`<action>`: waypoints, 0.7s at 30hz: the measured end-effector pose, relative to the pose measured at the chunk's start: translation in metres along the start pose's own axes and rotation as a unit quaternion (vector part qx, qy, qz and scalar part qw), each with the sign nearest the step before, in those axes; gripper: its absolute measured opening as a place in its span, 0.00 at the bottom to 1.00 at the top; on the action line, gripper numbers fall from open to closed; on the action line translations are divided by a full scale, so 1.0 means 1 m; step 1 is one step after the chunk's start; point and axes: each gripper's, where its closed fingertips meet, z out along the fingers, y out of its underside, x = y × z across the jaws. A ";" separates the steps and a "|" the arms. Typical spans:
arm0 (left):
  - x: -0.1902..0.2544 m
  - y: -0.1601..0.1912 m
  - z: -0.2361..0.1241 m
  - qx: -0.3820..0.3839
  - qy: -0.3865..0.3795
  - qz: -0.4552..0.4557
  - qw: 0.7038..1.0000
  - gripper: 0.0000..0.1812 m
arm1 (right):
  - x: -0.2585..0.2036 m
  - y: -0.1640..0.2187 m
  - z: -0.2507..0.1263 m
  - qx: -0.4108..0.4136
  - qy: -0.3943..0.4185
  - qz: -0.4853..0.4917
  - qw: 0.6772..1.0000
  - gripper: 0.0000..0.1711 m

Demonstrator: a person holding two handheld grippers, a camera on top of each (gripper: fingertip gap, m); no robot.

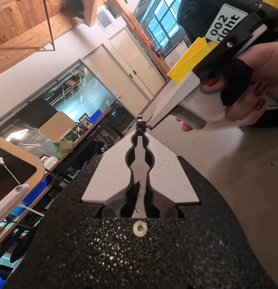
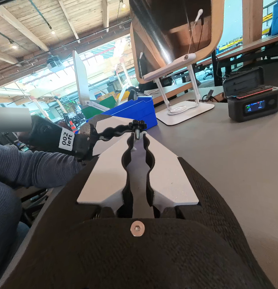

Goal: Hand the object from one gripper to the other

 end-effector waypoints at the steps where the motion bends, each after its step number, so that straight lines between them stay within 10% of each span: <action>1: 0.000 0.000 0.000 0.001 0.000 0.003 1.000 0.02 | 0.000 0.001 0.000 -0.003 -0.002 0.001 1.000 0.06; 8: 0.006 0.006 0.001 -0.013 0.035 -0.036 0.999 0.04 | 0.004 0.005 0.000 -0.038 0.033 -0.080 0.996 0.02; 11: 0.012 -0.004 -0.008 0.016 0.089 -0.093 0.991 0.25 | 0.011 0.000 -0.004 -0.048 0.101 -0.225 0.968 0.02; 21: 0.028 -0.016 -0.021 0.007 0.298 -0.424 0.855 0.27 | -0.018 0.001 -0.005 -0.069 0.180 -0.753 0.629 0.02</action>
